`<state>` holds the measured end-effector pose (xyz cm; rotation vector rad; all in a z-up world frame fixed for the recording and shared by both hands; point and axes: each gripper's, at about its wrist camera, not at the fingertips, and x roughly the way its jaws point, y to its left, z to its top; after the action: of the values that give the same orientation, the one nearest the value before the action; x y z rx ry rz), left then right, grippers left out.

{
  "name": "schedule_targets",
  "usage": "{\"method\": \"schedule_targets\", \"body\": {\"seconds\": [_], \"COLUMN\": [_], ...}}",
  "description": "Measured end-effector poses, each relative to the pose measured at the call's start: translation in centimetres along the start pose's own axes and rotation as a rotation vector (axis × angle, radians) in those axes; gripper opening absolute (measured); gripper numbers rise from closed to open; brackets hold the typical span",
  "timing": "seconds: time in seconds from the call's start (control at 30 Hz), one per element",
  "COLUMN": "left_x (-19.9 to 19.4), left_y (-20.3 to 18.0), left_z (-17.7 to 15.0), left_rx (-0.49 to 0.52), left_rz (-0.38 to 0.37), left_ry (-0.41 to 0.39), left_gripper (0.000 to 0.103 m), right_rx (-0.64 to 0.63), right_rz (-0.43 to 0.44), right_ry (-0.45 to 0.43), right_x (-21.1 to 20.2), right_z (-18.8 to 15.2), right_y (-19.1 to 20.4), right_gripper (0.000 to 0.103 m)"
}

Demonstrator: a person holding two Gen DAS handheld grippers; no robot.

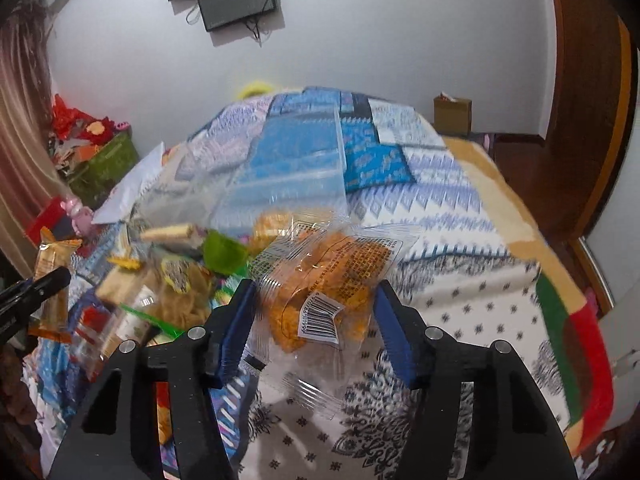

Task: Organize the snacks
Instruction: 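Carry both bags over the clear plastic box and open both tools to drop them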

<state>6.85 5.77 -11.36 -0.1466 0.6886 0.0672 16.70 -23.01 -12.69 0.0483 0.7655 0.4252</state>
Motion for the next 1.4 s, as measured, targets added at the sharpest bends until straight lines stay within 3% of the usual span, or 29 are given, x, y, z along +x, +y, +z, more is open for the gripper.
{"method": "schedule_targets", "body": {"seconds": [0.3, 0.6, 0.93, 1.23, 1.4], "left_x": [0.6, 4.3, 11.5, 17.9, 19.6], "left_y": [-1.6, -3.1, -3.0, -2.4, -2.4], "left_z": [4.6, 8.4, 11.0, 11.0, 10.9], "left_rx": [0.008, 0.033, 0.025, -0.006, 0.013], "left_rz": [-0.053, -0.063, 0.004, 0.016, 0.034], "left_ry": [-0.074, -0.062, 0.035, 0.166, 0.183], "left_gripper": [0.031, 0.031, 0.031, 0.031, 0.031], "right_rx": [-0.031, -0.056, -0.105, -0.095, -0.088], "right_rz": [0.022, 0.061, 0.055, 0.05, 0.046], "right_ry": [-0.117, -0.148, -0.084, 0.019, 0.087], "right_x": [-1.0, 1.0, 5.7, 11.3, 13.5], "right_z": [4.7, 8.0, 9.5, 9.6, 9.3], "right_y": [1.4, 2.9, 4.1, 4.0, 4.0], "right_gripper": [0.056, 0.056, 0.056, 0.056, 0.056]}}
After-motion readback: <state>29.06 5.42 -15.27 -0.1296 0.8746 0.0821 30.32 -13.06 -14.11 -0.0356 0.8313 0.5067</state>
